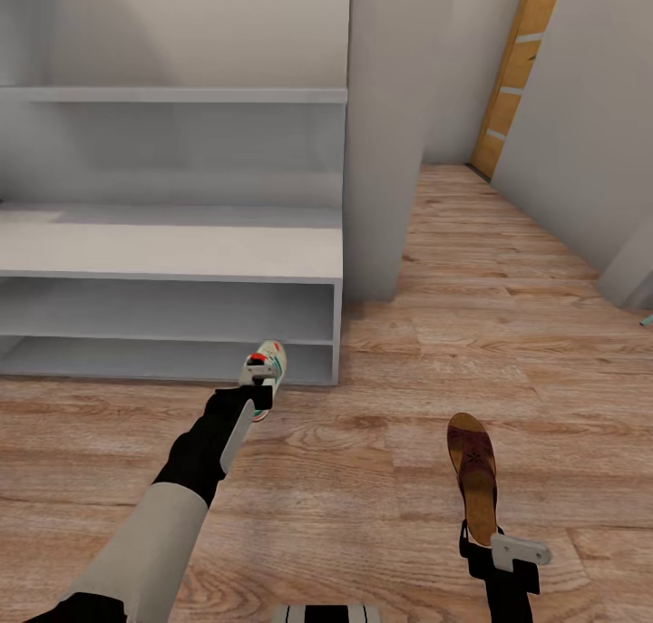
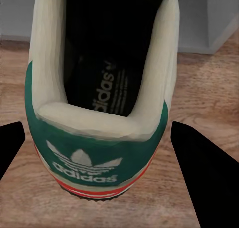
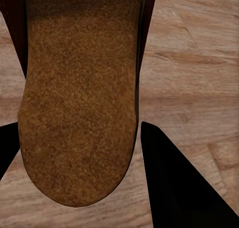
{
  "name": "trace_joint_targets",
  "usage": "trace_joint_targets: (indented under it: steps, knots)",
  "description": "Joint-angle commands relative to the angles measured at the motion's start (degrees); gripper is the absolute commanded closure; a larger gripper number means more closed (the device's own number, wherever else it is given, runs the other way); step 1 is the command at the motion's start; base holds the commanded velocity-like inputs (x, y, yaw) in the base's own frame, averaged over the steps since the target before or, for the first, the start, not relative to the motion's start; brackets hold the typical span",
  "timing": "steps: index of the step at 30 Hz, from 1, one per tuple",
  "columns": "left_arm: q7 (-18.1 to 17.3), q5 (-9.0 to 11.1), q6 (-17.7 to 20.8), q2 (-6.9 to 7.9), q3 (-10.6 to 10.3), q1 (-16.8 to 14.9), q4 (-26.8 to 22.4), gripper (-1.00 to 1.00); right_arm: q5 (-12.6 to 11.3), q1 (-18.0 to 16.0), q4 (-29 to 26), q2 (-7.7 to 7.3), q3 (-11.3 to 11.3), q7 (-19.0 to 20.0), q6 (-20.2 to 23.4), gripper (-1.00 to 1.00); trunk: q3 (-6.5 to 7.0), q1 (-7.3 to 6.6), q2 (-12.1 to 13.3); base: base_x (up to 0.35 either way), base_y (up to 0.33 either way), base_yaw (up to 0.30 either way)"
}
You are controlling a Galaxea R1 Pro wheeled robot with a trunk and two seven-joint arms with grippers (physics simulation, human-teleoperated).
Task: Pick up the two gym shoes and the two sandals from the corridor floor and place them onto the hallstand (shoe rack) in the corridor, making sure they are on the rack and not on the floor. Arrange them so the two gym shoes are next to each other and the two sandals are next to each other.
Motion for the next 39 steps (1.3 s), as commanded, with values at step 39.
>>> trace_joint_targets:
  steps: [39]
  knots:
    - [0.2, -0.1, -2.8, 0.68, 0.4, 0.2, -0.7, 1.00, -0.1, 0.0, 0.3, -0.01, 0.0, 0.0, -0.1, 1.00, 0.00, 0.00, 0.0, 0.000, 0.000, 0.000]
